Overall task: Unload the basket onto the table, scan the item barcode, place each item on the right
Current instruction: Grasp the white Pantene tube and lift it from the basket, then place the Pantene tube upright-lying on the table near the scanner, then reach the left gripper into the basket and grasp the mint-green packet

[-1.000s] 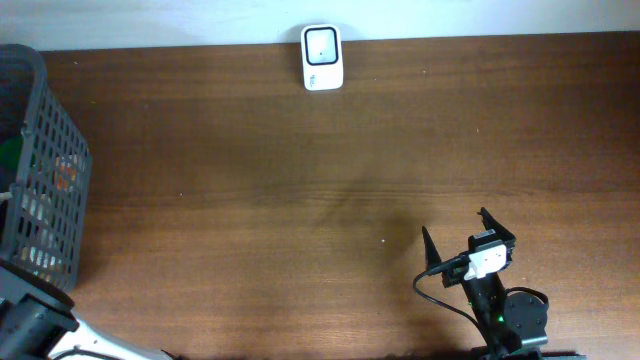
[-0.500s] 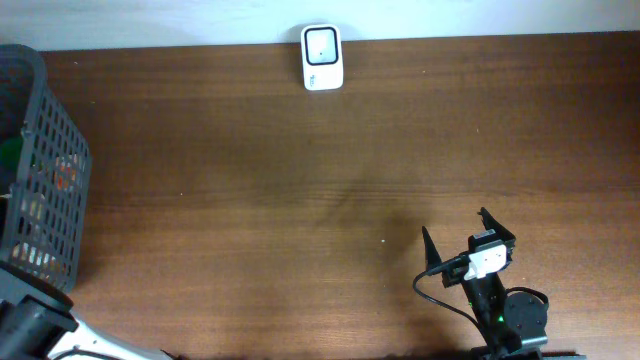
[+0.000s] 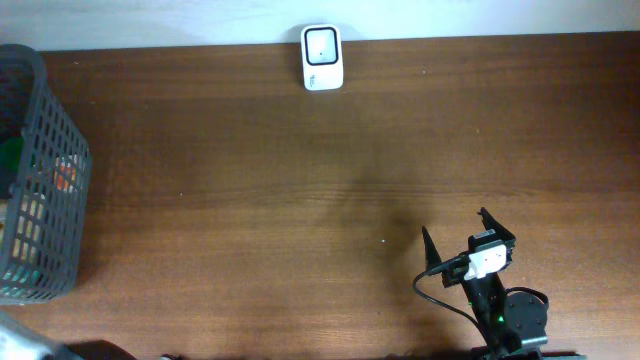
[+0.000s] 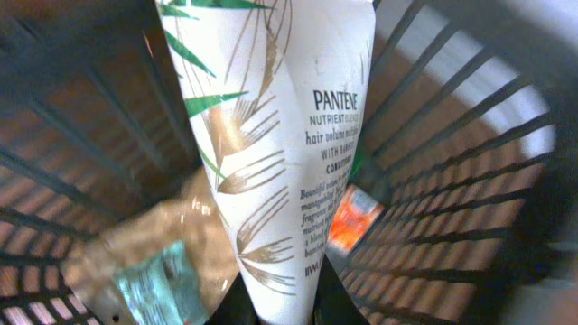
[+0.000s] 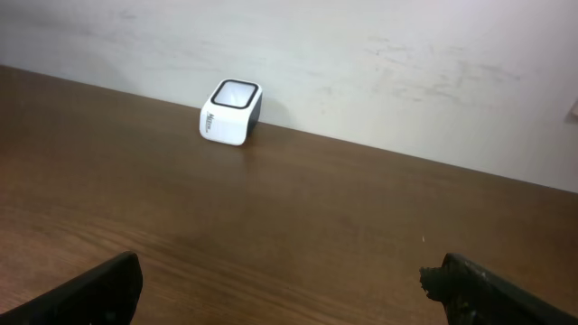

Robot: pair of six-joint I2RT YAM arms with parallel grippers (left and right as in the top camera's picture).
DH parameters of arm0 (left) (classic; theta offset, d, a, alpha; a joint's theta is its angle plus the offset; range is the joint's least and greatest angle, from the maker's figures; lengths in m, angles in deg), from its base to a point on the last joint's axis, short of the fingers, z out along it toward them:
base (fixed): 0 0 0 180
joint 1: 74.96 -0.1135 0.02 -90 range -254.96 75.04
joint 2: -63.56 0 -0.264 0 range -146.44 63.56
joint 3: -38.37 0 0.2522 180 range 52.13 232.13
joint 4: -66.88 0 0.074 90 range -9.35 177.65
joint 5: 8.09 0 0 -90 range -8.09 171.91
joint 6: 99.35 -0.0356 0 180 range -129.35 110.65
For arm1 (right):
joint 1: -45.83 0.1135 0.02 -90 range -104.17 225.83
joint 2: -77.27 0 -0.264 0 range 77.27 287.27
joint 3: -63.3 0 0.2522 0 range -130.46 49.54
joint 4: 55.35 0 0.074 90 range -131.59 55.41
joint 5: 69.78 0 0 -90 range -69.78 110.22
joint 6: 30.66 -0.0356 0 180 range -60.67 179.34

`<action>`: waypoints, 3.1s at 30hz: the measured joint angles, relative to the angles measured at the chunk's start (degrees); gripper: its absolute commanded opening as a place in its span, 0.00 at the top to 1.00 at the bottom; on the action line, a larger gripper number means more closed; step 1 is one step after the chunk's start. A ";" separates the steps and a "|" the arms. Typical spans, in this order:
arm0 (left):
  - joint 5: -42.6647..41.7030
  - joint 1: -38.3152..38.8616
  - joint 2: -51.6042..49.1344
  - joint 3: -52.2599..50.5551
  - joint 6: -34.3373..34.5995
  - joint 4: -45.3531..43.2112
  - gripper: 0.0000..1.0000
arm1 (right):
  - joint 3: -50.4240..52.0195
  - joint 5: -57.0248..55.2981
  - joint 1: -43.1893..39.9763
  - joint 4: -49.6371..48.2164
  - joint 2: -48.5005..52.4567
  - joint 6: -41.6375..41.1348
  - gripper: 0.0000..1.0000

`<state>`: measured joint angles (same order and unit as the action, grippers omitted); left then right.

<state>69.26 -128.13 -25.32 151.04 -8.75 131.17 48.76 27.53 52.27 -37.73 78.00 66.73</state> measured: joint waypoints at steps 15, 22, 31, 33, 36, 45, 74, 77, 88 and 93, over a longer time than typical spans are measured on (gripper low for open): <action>-10.58 7.65 20.41 0.11 11.26 -10.93 1.00 | 0.00 0.00 0.00 0.00 0.00 0.02 0.02; -14.64 27.96 19.96 0.37 11.30 -0.50 1.00 | -0.02 -0.02 0.00 0.00 0.02 0.04 0.02; -15.56 57.77 7.50 -18.69 12.02 -5.73 1.00 | 0.00 -0.24 0.00 0.00 0.00 0.02 0.02; -15.61 60.70 4.66 -22.99 13.38 -9.57 1.00 | 0.00 -0.22 0.00 0.02 0.00 0.04 0.02; -15.34 64.41 0.90 -28.72 17.07 -17.88 1.00 | -0.02 -0.22 0.00 0.00 0.00 0.04 0.02; -9.79 74.95 -11.21 -33.53 29.53 -38.86 1.00 | -0.02 -0.22 0.00 0.00 0.00 0.02 0.02; -6.73 68.06 -5.95 -32.94 29.09 -31.30 0.01 | -0.02 -0.22 0.00 0.00 0.00 0.02 0.02; -4.07 64.39 1.55 -30.01 24.83 -22.18 0.01 | 0.00 -0.22 0.00 0.00 0.00 0.04 0.02; 7.37 38.05 6.58 5.42 16.90 2.58 0.01 | 0.00 -0.22 0.00 0.00 0.00 0.04 0.02; 13.20 28.02 6.56 7.91 17.22 2.80 0.01 | 0.00 -0.22 0.00 0.00 0.00 0.00 0.02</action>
<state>82.46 -100.11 -18.77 158.95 8.48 133.97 48.76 27.32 52.27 -37.73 78.00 66.73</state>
